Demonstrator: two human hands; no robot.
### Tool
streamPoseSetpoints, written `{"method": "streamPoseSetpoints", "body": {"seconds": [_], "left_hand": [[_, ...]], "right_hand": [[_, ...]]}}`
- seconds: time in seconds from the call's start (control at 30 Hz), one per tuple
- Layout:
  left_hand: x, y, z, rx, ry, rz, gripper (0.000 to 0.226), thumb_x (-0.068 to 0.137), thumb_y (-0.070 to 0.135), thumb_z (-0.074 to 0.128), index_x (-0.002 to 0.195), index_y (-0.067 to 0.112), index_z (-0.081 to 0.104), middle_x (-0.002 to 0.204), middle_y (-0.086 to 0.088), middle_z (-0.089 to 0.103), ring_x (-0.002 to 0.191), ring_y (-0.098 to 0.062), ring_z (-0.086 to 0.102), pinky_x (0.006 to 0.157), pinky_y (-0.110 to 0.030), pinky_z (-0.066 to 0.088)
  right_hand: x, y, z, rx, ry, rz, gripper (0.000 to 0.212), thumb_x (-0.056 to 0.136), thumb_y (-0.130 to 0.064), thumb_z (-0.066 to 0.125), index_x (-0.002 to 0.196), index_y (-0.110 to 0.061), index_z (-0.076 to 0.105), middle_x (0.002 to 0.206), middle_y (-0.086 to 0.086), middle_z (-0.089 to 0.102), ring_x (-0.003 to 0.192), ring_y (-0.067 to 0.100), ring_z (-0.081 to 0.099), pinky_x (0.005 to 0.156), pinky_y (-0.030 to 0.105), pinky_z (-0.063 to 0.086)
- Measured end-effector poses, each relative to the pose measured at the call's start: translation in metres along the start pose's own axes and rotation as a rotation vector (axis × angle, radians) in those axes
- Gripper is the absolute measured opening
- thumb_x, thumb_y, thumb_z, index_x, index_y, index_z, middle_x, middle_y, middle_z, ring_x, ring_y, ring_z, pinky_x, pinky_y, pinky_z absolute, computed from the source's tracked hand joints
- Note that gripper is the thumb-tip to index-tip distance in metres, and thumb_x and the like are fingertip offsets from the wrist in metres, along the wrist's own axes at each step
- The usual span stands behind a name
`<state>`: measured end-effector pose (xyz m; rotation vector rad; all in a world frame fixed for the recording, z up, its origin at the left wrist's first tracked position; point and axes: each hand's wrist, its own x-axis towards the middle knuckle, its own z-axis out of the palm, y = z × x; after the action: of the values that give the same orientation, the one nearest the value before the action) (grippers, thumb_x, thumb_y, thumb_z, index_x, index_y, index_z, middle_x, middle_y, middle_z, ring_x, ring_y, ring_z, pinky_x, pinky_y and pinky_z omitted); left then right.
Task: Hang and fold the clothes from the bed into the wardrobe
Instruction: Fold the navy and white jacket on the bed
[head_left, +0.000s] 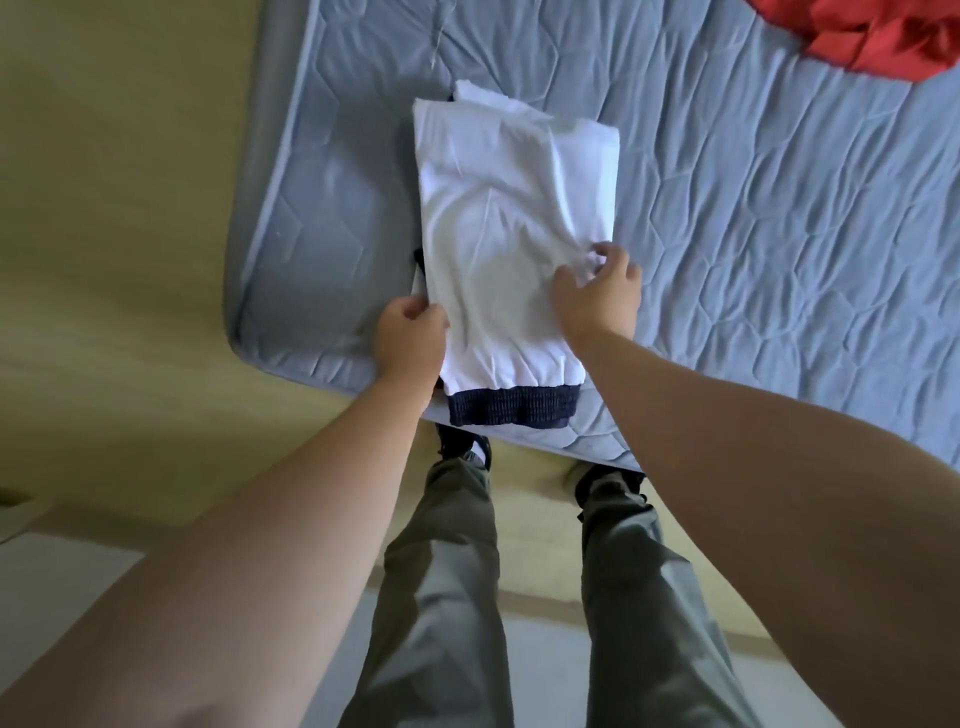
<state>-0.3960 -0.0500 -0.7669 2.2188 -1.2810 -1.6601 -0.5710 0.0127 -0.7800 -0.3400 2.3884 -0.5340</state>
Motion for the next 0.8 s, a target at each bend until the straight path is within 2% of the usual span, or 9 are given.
{"method": "streamPoseSetpoints", "body": {"seconds": [0.1,0.17,0.27,0.33,0.4,0.5,0.67,0.73,0.8], "left_hand": [[0.018,0.018,0.002,0.005,0.02,0.064,0.013,0.084,0.027,0.061,0.077,0.017,0.058,0.059,0.016,0.055,0.053,0.0,0.052,0.045,-0.011,0.031],[0.034,0.034,0.007,0.064,0.043,0.105,0.038,0.087,0.041,0.064,0.115,0.015,0.065,0.102,0.01,0.071,0.093,-0.009,0.066,0.069,-0.012,0.041],[0.064,0.066,0.02,0.173,0.164,0.136,0.075,0.087,0.054,0.064,0.146,0.012,0.045,0.143,-0.004,0.055,0.131,-0.02,0.052,0.104,-0.026,0.04],[0.079,0.087,0.029,0.186,0.179,0.128,0.072,0.086,0.056,0.063,0.141,0.01,0.05,0.141,-0.009,0.057,0.129,-0.027,0.053,0.107,-0.036,0.042],[0.085,0.102,0.035,0.22,0.164,0.14,0.054,0.087,0.049,0.062,0.123,0.01,0.063,0.124,-0.01,0.067,0.116,-0.031,0.061,0.096,-0.039,0.049],[0.077,0.115,0.042,0.331,0.236,0.316,0.032,0.088,0.033,0.057,0.107,0.009,0.065,0.112,-0.012,0.069,0.104,-0.034,0.063,0.087,-0.039,0.05],[0.06,0.125,0.059,0.342,0.14,0.669,0.031,0.093,0.025,0.06,0.104,-0.004,0.061,0.108,-0.022,0.065,0.102,-0.036,0.06,0.088,-0.041,0.044],[0.069,0.125,0.057,0.468,0.16,0.649,0.032,0.096,0.027,0.057,0.11,-0.002,0.06,0.115,-0.022,0.063,0.108,-0.036,0.058,0.091,-0.039,0.04],[0.086,0.121,0.053,0.586,0.206,0.471,0.036,0.098,0.034,0.052,0.117,0.004,0.058,0.125,-0.019,0.058,0.117,-0.036,0.054,0.096,-0.04,0.041]], "right_hand": [[0.007,0.002,0.005,0.036,0.043,0.03,0.049,0.084,-0.046,0.056,0.127,-0.025,0.047,0.132,0.002,0.047,0.113,0.023,0.053,0.086,0.034,0.041],[0.015,-0.002,0.007,0.071,0.09,0.048,0.053,0.085,-0.054,0.057,0.127,-0.023,0.047,0.132,0.003,0.048,0.115,0.025,0.053,0.093,0.036,0.042],[0.03,-0.011,0.008,0.087,0.165,0.079,0.06,0.087,-0.06,0.056,0.133,-0.021,0.046,0.136,0.004,0.047,0.121,0.024,0.051,0.102,0.043,0.041],[0.04,-0.019,0.009,0.091,0.186,0.114,0.062,0.089,-0.06,0.053,0.138,-0.023,0.045,0.14,0.003,0.046,0.127,0.023,0.048,0.104,0.045,0.039],[0.05,-0.025,0.01,0.095,0.153,0.116,0.06,0.092,-0.056,0.05,0.141,-0.023,0.044,0.142,0.004,0.047,0.13,0.025,0.047,0.106,0.042,0.036],[0.064,-0.028,0.01,0.102,0.098,0.143,0.052,0.097,-0.052,0.044,0.138,-0.021,0.046,0.139,0.004,0.053,0.126,0.027,0.051,0.104,0.041,0.037],[0.081,-0.019,0.006,0.347,0.127,0.348,0.033,0.102,-0.038,0.039,0.123,-0.015,0.05,0.097,0.004,0.06,0.097,0.028,0.058,0.074,0.03,0.036],[0.084,-0.018,0.003,0.337,0.091,0.375,0.031,0.101,-0.037,0.04,0.12,-0.015,0.051,0.082,-0.003,0.054,0.084,0.025,0.053,0.07,0.027,0.031],[0.084,-0.017,0.0,0.276,0.017,0.324,0.032,0.1,-0.041,0.042,0.118,-0.016,0.051,0.075,-0.009,0.048,0.081,0.02,0.051,0.071,0.026,0.032]]}}
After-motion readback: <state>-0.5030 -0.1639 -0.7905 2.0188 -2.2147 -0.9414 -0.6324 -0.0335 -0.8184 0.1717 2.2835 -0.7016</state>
